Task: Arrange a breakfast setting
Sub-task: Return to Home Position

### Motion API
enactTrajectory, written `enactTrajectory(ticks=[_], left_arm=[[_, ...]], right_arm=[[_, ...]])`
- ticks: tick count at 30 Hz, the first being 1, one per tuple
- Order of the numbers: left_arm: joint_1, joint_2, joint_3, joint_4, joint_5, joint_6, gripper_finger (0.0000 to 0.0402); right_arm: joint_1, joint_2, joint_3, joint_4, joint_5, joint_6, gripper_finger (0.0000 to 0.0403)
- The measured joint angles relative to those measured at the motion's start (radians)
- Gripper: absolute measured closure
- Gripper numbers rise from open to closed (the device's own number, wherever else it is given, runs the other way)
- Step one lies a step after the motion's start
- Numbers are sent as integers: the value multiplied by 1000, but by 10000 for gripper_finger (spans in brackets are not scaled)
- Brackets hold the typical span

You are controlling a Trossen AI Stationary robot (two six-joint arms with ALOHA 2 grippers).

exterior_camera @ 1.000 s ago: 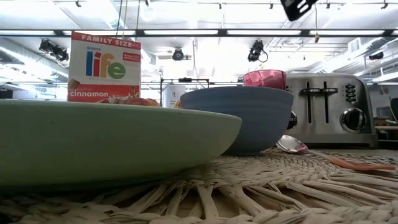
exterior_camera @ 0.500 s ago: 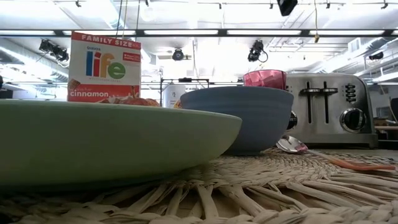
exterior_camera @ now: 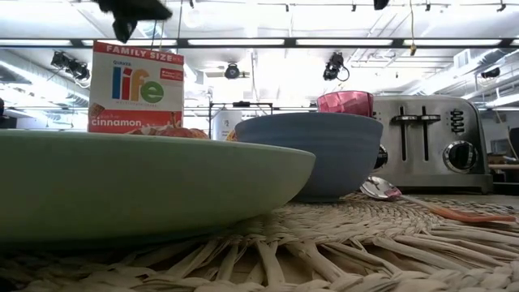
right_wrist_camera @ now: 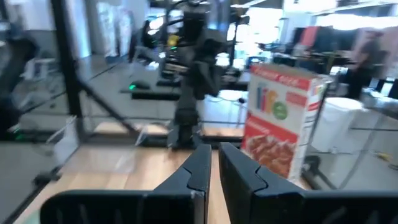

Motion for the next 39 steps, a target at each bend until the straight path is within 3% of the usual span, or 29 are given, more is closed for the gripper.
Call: enactTrajectory(ticks=[6, 13, 24, 26, 31, 39], left_arm=[[-21, -57, -88, 21, -4, 212, 374], [-59, -265, -238, 105, -4, 380, 374], [-59, -640, -504, 247, -5, 378, 374], [-59, -699, -566, 288, -4, 377, 374], [-60, -678, -706, 491, 8, 359, 374], [-60, -692, -741, 414, 18, 306, 374]], right_arm=[[-96, -142, -178, 71, -132, 48, 364], [-131, -395, -423, 180, -139, 106, 363], [-145, -802, -718, 309, -80, 170, 366], [-153, -860, -720, 183, -101, 211, 367], [-158, -856, -725, 157, -156, 235, 369], [-182, -871, -725, 149, -163, 150, 369]])
